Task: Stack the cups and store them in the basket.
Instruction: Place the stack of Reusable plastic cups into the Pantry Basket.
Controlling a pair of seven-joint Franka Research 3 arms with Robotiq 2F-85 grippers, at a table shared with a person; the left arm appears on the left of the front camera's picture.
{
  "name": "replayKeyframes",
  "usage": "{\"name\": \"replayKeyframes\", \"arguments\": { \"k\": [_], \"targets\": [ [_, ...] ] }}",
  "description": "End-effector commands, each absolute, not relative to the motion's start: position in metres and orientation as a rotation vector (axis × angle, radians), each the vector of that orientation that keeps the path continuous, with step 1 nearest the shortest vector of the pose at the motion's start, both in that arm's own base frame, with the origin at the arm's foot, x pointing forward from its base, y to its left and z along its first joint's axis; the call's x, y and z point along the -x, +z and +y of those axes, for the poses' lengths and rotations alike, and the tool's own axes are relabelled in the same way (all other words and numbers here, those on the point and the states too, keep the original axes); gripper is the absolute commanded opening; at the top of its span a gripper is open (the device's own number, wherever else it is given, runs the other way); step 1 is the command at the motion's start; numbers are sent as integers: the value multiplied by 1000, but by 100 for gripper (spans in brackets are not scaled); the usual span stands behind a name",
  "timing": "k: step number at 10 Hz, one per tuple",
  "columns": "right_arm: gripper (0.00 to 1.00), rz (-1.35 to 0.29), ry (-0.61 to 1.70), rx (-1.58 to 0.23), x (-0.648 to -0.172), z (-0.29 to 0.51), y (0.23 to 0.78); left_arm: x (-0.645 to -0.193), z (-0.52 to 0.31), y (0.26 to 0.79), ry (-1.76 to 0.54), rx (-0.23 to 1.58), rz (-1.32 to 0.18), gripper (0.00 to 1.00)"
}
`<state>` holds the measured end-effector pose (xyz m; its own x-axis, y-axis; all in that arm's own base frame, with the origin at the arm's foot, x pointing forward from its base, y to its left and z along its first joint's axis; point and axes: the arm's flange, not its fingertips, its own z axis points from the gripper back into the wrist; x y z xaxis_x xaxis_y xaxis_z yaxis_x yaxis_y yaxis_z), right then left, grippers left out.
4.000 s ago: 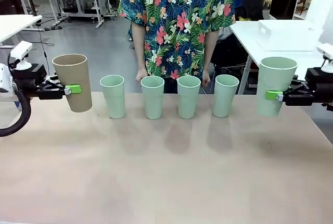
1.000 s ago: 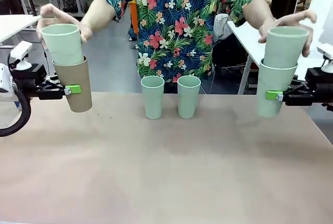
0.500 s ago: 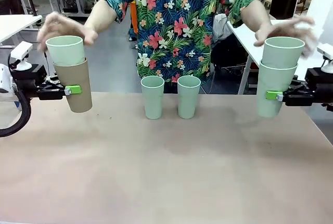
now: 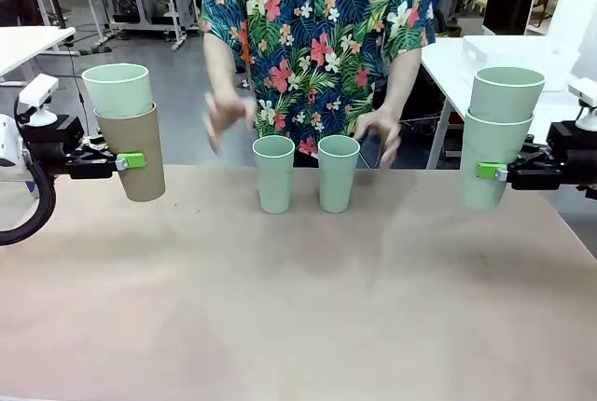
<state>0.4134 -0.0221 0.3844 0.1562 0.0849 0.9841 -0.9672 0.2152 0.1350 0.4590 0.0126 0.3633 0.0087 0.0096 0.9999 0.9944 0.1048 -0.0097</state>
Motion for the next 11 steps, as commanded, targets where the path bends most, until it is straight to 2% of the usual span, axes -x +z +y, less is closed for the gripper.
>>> {"name": "replayKeyframes", "arguments": {
  "k": [1, 11],
  "targets": [
    [85, -1128, 1003, -1045, -414, -22, 387, -459, 12, 368, -1127, 1141, -1265, 85],
    [85, -1128, 1003, -1045, -414, -22, 387, -459, 12, 368, -1127, 1141, -1265, 85]
  ]
}}
